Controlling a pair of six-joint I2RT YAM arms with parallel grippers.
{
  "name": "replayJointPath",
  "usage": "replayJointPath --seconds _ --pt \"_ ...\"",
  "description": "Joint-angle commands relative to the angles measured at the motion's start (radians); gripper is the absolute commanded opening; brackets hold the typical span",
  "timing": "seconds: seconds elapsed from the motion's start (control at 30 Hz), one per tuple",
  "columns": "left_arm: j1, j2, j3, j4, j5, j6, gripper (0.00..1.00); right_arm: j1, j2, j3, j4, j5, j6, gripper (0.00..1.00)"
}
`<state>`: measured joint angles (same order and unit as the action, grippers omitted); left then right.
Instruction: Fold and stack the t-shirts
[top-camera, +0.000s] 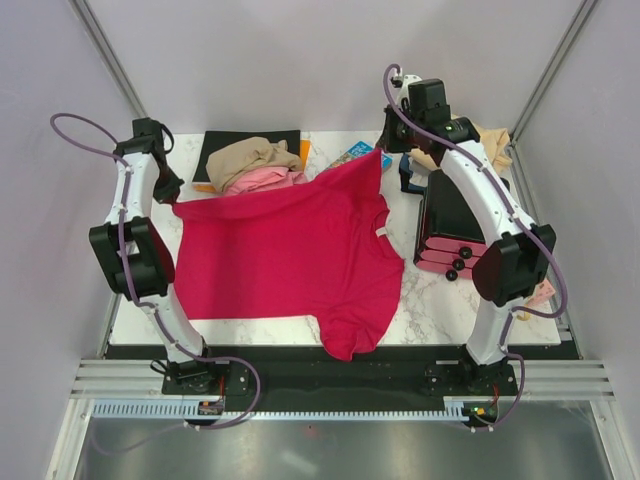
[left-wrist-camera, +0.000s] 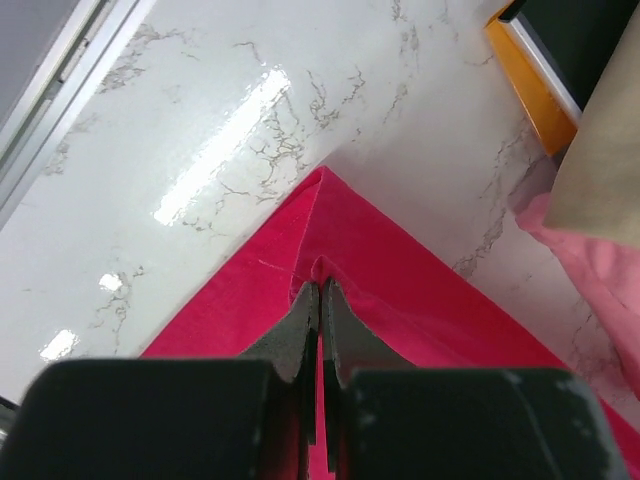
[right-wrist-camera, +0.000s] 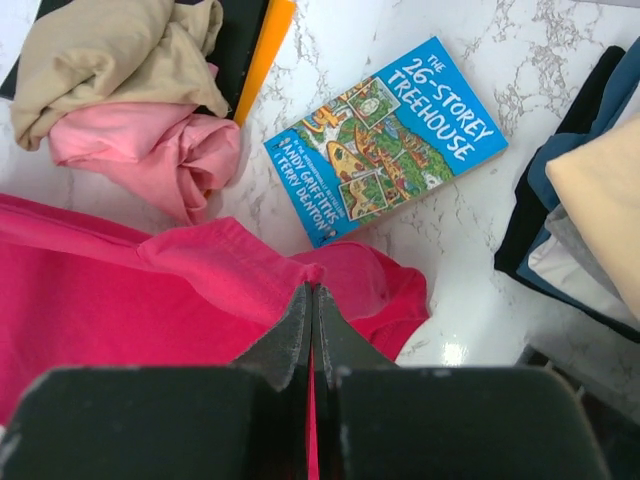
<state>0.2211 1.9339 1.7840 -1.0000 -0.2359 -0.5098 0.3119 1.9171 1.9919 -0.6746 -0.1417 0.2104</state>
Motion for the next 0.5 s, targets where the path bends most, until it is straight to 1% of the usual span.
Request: replayJointPath --seconds 0.0,0.2,0.47 --pt "0.006 -0.055 -0.012 0.017 -0.082 0.002 0.02 0.007 -0.087 -0.065 -0.054 -0.029 -0.002 0.0" --pt "0.006 -0.033 -0.009 -0.022 -0.079 0.001 0.02 0.029 -0.136 -0.186 -0.103 -0.025 0.001 0.0" --pt "-0.002 -0.032 -0.02 -0.08 -0.075 0.004 0.02 0.055 -0.141 -0.199 -0.207 -0.004 0.03 0.0"
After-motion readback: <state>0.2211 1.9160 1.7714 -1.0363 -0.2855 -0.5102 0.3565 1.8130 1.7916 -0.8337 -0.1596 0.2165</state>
